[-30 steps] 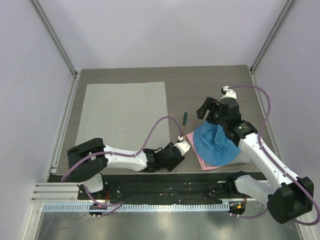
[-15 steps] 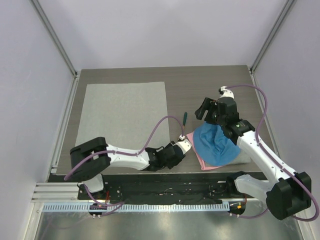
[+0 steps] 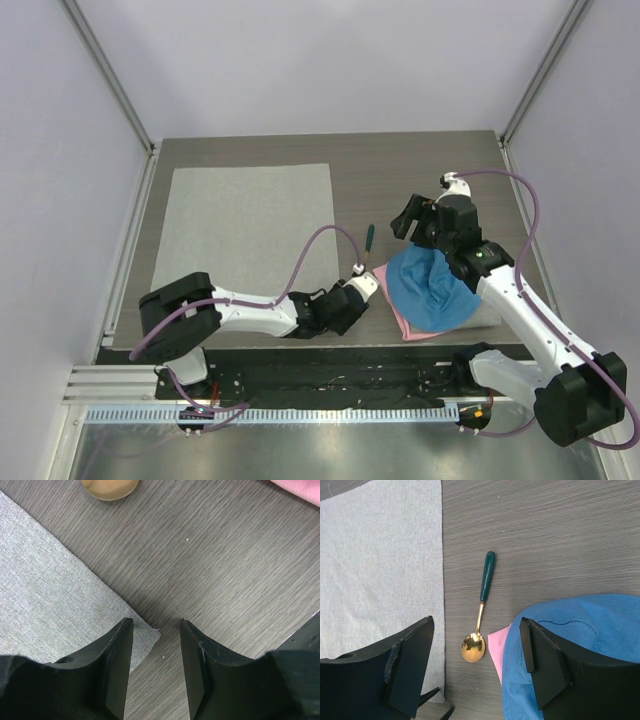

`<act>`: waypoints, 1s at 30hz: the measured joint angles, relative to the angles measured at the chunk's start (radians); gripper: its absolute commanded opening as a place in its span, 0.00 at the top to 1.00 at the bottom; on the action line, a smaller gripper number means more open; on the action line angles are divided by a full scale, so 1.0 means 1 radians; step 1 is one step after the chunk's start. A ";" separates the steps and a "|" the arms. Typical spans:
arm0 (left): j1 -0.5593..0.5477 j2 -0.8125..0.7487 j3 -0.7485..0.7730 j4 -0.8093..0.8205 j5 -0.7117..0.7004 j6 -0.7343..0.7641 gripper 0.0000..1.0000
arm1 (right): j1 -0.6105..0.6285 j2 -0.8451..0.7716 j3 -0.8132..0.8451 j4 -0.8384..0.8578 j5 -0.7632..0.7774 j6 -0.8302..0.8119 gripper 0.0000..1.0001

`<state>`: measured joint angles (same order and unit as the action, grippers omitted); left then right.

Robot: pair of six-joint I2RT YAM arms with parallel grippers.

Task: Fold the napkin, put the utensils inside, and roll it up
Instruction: Fold the napkin

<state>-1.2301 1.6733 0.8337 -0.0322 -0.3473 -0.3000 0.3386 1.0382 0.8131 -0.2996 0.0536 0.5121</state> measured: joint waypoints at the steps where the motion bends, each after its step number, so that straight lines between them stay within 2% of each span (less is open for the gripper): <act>1: 0.001 0.000 0.000 -0.001 0.000 -0.007 0.55 | 0.000 0.000 0.000 0.000 0.000 -0.002 0.22; 11: 0.002 0.000 -0.002 -0.005 -0.001 -0.068 0.58 | 0.000 0.000 0.000 -0.001 0.000 -0.004 0.22; 20: 0.007 -0.015 -0.017 -0.010 -0.002 -0.116 0.51 | 0.000 0.000 0.000 -0.001 0.000 -0.007 0.22; 30: 0.007 -0.026 -0.028 -0.017 -0.011 -0.135 0.60 | 0.000 0.000 0.000 -0.001 0.000 -0.010 0.22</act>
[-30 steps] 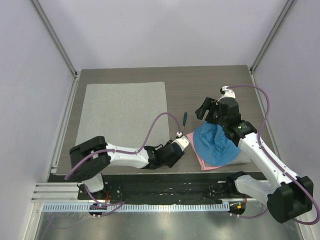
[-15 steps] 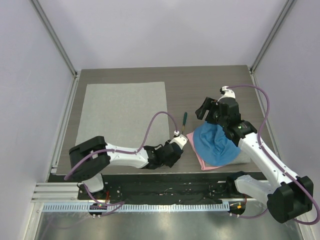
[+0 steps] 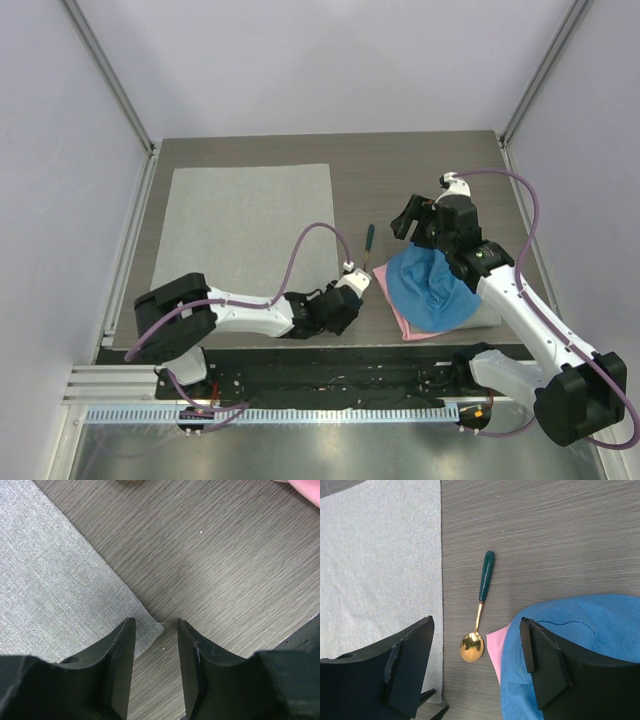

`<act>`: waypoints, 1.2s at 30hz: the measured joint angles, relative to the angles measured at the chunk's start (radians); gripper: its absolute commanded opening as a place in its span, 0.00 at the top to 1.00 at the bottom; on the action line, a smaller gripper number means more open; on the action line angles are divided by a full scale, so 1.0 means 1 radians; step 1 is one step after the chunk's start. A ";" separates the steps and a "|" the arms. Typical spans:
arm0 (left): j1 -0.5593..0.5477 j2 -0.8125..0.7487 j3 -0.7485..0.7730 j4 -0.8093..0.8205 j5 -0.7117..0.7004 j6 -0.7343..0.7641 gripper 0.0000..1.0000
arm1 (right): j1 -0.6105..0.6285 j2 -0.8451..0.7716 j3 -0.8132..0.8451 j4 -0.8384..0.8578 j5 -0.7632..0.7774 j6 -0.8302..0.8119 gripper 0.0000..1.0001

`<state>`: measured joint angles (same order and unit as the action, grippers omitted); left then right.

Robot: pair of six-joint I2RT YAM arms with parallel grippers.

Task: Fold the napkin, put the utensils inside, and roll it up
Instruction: Fold the napkin

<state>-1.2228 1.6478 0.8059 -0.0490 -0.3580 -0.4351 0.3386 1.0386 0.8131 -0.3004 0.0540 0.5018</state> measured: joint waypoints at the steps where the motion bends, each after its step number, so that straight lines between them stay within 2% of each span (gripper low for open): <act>1: 0.000 0.000 0.000 -0.001 0.000 -0.002 0.61 | 0.000 0.000 0.000 0.000 0.000 0.000 0.22; 2: 0.000 0.000 0.000 -0.001 0.001 -0.003 0.62 | 0.000 0.000 0.000 0.000 0.000 0.000 0.22; 5: 0.002 0.000 0.000 -0.005 0.003 -0.006 0.76 | 0.000 0.000 0.000 0.000 0.000 0.000 0.22; 10: 0.032 -0.003 0.000 -0.006 0.023 -0.025 0.91 | 0.000 0.000 0.000 -0.001 0.000 -0.003 0.22; 11: 0.044 -0.006 -0.002 -0.005 0.032 -0.030 0.98 | 0.000 0.000 0.000 -0.001 0.000 -0.003 0.22; 12: 0.055 -0.010 -0.004 -0.005 0.040 -0.031 1.00 | 0.000 0.000 0.000 -0.002 0.000 -0.004 0.22; 17: 0.144 -0.060 -0.030 -0.022 0.098 -0.034 1.00 | 0.000 0.000 0.000 -0.004 0.001 -0.008 0.22; 27: 0.506 -0.299 -0.026 -0.069 0.185 0.005 1.00 | 0.000 0.031 0.002 -0.008 0.014 -0.026 0.22; 36: 0.810 -0.192 0.031 -0.072 0.232 0.053 1.00 | 0.000 0.145 0.029 0.007 0.010 -0.034 0.22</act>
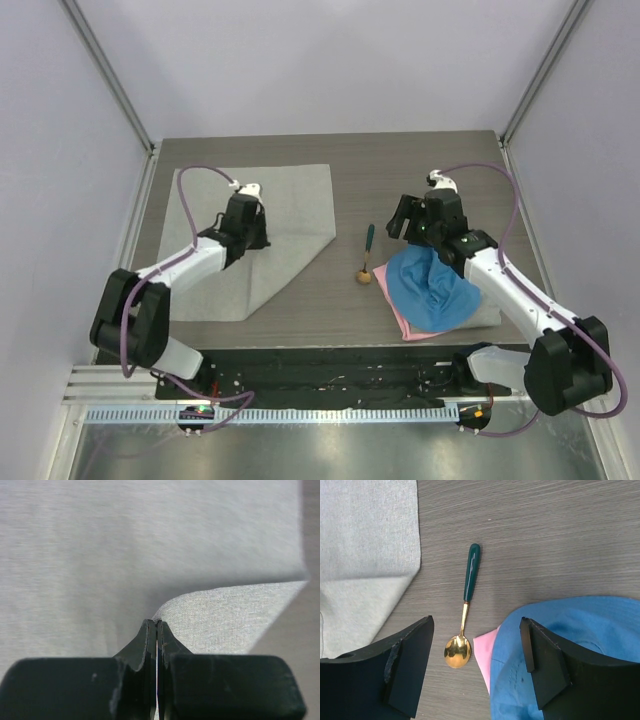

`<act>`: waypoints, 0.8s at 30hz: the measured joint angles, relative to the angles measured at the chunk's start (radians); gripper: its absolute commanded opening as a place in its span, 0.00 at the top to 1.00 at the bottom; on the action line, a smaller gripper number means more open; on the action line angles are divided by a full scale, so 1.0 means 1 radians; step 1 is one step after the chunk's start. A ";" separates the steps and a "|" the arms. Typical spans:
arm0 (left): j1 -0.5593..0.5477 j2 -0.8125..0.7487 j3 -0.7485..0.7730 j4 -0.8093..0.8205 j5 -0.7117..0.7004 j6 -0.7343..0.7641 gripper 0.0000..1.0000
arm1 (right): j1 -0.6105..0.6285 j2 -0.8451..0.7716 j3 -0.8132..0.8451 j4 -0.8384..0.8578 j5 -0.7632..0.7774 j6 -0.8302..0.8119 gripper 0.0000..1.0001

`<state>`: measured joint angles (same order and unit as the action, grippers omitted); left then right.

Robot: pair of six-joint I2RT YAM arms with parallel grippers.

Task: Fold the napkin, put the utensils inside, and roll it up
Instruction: Fold the napkin

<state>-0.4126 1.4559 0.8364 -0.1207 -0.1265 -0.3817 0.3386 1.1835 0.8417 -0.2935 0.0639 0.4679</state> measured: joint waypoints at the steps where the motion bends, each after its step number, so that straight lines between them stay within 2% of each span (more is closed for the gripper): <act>1: 0.037 0.028 0.018 -0.003 -0.002 0.003 1.00 | 0.000 0.016 0.004 0.010 -0.005 0.000 0.22; 6: 0.236 0.158 0.129 -0.004 0.007 0.019 1.00 | 0.000 0.093 0.026 0.050 -0.025 0.000 0.22; 10: 0.336 0.246 0.243 -0.029 0.005 0.047 1.00 | 0.000 0.137 0.050 0.061 -0.032 -0.001 0.22; 18: 0.447 0.526 0.664 -0.134 0.012 0.145 1.00 | 0.000 0.205 0.130 0.088 -0.029 -0.017 0.22; 24: 0.524 0.702 0.898 -0.225 0.032 0.207 1.00 | 0.000 0.270 0.178 0.105 -0.020 -0.026 0.22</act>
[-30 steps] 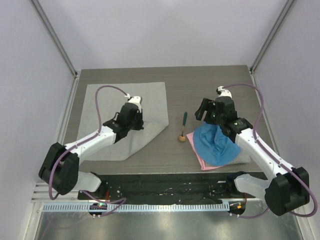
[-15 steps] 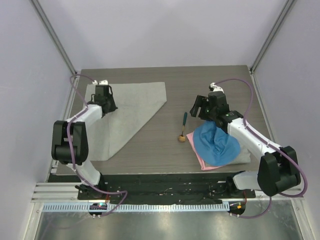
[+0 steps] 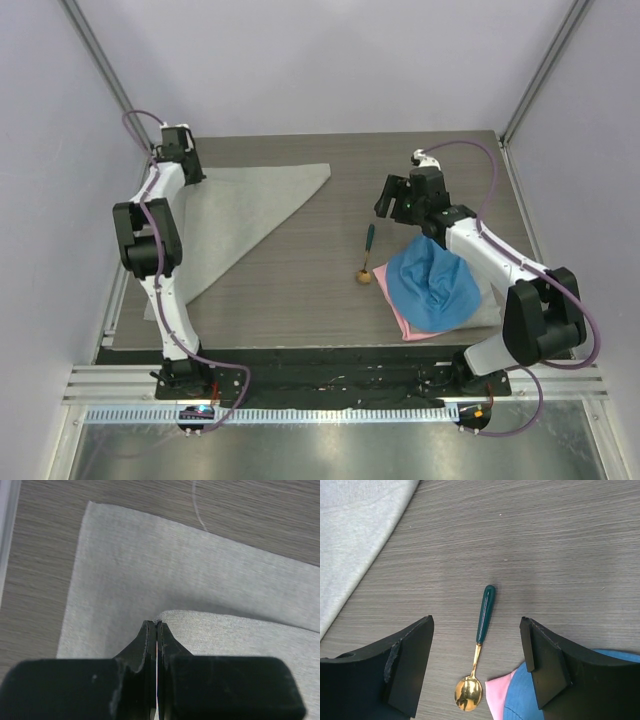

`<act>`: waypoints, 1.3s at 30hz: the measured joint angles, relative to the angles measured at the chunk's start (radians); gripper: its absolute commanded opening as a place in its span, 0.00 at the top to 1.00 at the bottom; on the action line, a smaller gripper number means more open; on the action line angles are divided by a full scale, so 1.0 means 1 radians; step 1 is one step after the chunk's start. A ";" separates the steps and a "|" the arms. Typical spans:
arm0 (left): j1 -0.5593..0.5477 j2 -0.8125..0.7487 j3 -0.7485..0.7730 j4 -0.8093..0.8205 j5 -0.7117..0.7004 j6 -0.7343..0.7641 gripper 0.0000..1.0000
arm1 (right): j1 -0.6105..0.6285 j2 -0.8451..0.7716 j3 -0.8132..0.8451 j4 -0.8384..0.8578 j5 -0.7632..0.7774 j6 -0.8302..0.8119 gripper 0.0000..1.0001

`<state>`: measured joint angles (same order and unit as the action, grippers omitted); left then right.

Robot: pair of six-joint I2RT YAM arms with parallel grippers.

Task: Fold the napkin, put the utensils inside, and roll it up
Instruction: Fold the napkin

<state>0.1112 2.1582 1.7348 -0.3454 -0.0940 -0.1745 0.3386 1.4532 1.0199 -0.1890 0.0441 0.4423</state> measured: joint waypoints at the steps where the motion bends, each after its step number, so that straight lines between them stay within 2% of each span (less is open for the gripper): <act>1: 0.011 0.027 0.032 -0.019 0.007 0.009 1.00 | 0.000 0.008 0.003 0.001 0.002 0.000 0.22; 20: 0.099 0.315 0.504 -0.176 0.118 0.081 1.00 | 0.000 0.108 0.042 0.006 0.003 0.009 0.22; 39: 0.127 0.394 0.541 -0.171 0.144 0.078 1.00 | 0.027 0.164 0.056 0.011 -0.004 0.043 0.22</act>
<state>0.2382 2.5526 2.2753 -0.5167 0.0498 -0.0967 0.3656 1.6176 1.0763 -0.1780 0.0402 0.4858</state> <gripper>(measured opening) 0.020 0.781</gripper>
